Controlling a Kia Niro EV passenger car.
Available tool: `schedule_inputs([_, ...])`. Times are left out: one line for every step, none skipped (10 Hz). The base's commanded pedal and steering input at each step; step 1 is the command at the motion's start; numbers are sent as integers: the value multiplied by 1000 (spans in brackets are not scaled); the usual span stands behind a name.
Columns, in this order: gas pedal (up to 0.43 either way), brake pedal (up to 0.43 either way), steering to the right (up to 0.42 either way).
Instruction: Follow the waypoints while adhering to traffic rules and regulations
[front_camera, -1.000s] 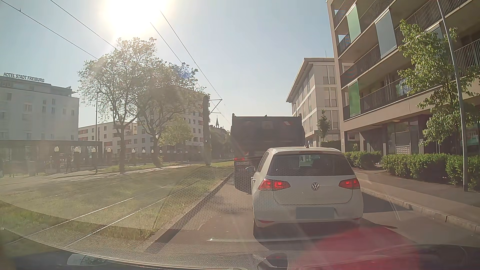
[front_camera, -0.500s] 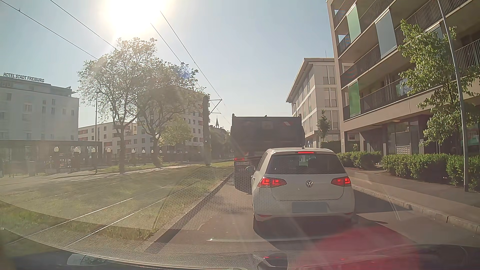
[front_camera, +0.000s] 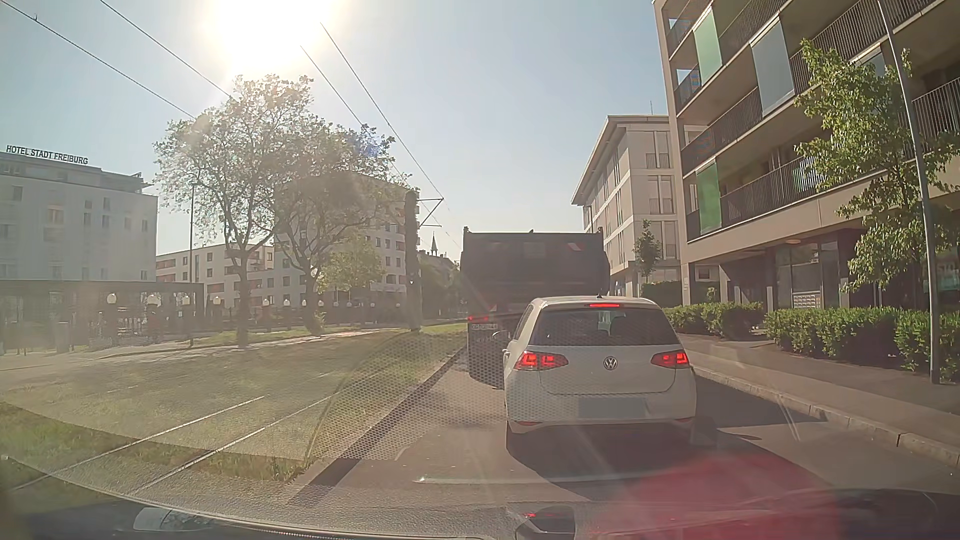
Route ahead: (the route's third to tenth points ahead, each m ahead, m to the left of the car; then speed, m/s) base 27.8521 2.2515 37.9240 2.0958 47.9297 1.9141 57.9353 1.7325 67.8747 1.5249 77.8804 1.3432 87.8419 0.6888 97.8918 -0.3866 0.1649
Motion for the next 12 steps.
schedule_inputs([0, 61, 32])
schedule_inputs([0, 49, 32])
schedule_inputs([0, 49, 33])
schedule_inputs([0, 49, 33])
schedule_inputs([0, 61, 32])
schedule_inputs([0, 73, 32])
schedule_inputs([0, 85, 33])
schedule_inputs([0, 91, 32])
schedule_inputs([0, 91, 32])
schedule_inputs([0, 104, 32])
schedule_inputs([0, 110, 32])
schedule_inputs([0, 116, 33])
